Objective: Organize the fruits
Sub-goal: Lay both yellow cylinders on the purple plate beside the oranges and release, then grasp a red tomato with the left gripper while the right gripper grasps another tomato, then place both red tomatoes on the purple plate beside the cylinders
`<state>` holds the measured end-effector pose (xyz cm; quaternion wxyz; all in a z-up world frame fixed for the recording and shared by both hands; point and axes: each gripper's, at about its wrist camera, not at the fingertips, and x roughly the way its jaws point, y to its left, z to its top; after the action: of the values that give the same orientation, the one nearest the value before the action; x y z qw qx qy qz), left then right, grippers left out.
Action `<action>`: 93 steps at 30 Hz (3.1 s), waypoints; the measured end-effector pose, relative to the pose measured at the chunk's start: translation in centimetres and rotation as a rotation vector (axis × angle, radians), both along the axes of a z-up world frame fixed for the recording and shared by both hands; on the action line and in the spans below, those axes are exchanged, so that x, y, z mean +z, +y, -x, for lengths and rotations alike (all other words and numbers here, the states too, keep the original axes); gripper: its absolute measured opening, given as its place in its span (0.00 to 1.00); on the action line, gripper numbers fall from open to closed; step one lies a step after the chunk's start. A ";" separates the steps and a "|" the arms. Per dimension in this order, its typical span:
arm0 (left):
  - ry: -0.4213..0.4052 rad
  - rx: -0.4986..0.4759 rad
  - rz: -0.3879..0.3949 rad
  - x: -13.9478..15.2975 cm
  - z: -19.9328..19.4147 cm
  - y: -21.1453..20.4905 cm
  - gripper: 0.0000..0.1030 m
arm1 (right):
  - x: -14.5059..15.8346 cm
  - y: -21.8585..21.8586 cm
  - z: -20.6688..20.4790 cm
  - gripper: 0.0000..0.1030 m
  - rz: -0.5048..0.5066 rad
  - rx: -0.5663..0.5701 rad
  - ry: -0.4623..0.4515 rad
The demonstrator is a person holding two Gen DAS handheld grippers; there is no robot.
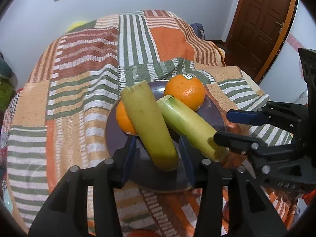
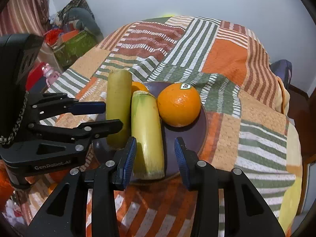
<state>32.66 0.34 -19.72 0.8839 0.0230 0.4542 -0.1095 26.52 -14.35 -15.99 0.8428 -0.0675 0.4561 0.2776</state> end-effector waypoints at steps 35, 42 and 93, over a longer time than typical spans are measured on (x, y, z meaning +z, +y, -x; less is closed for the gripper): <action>0.042 0.153 0.027 -1.1 14.8 5.0 0.64 | 0.5 -1.6 12.0 0.59 -0.017 -0.041 0.033; 0.076 0.155 0.033 -2.9 13.4 4.1 0.64 | -1.9 -0.9 11.9 0.59 0.014 -0.027 0.091; -0.026 0.067 0.115 1.6 6.8 0.0 0.45 | 1.8 -3.3 5.9 0.45 -0.009 -0.104 -0.060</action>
<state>25.85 0.30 -18.14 0.8927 -0.0417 0.4360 -0.1058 20.66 -17.70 -14.18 0.8697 -0.0481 0.4322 0.2334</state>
